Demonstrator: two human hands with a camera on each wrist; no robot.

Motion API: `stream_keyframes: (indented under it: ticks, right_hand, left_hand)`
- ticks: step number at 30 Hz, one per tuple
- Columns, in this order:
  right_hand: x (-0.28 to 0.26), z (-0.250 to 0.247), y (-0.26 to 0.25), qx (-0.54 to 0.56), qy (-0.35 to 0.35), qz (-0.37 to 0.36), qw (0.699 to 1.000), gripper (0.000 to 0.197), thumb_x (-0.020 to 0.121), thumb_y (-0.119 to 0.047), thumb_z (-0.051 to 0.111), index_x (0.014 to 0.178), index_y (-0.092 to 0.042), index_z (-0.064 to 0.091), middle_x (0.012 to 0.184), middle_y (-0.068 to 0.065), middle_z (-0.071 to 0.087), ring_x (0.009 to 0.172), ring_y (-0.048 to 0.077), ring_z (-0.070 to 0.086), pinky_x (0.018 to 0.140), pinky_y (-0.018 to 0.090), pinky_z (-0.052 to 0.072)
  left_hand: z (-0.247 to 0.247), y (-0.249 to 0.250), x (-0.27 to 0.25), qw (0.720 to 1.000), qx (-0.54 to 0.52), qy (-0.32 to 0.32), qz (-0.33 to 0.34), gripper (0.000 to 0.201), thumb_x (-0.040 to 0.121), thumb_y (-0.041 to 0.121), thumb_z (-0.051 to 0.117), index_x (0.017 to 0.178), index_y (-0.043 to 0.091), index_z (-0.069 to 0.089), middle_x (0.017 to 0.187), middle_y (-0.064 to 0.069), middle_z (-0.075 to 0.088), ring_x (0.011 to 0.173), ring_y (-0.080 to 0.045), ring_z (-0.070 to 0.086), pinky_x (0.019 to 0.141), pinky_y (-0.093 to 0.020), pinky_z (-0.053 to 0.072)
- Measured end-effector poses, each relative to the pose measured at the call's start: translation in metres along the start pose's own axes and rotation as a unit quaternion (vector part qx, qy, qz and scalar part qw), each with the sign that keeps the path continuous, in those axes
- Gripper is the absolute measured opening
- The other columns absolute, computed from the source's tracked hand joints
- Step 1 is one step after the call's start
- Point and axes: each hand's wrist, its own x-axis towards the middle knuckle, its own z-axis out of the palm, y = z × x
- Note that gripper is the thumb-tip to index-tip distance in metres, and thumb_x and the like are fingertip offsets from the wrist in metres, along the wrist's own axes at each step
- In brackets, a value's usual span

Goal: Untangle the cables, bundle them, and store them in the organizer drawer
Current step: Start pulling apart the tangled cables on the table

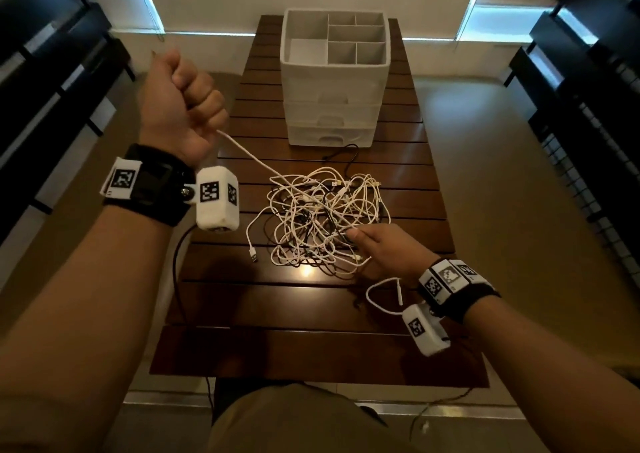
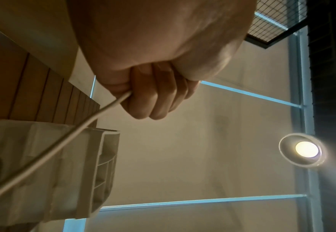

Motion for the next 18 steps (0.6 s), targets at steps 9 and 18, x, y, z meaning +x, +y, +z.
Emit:
stream_keyframes:
  ticks: [9, 18]
  right_hand:
    - [0.002, -0.011, 0.034, -0.136, 0.091, 0.066, 0.984, 0.046, 0.105, -0.063, 0.033, 0.072, -0.037, 0.051, 0.072, -0.008, 0.06, 0.07, 0.015, 0.059, 0.064, 0.036, 0.045]
    - [0.002, -0.038, 0.065, -0.238, 0.101, 0.201, 0.945, 0.045, 0.107, -0.054, 0.037, 0.1, -0.025, 0.07, 0.086, 0.006, 0.071, 0.077, 0.029, 0.067, 0.07, 0.038, 0.055]
  left_hand:
    - [-0.035, -0.03, -0.016, 0.997, 0.005, 0.076, -0.025, 0.055, 0.111, 0.054, 0.035, 0.064, 0.026, 0.027, 0.054, 0.007, 0.014, 0.043, -0.011, 0.01, 0.035, -0.025, 0.016]
    - [-0.078, 0.019, -0.012, 0.986, 0.03, 0.158, 0.041, 0.055, 0.11, 0.055, 0.032, 0.064, 0.025, 0.024, 0.057, 0.006, 0.01, 0.048, -0.012, 0.006, 0.041, -0.026, 0.01]
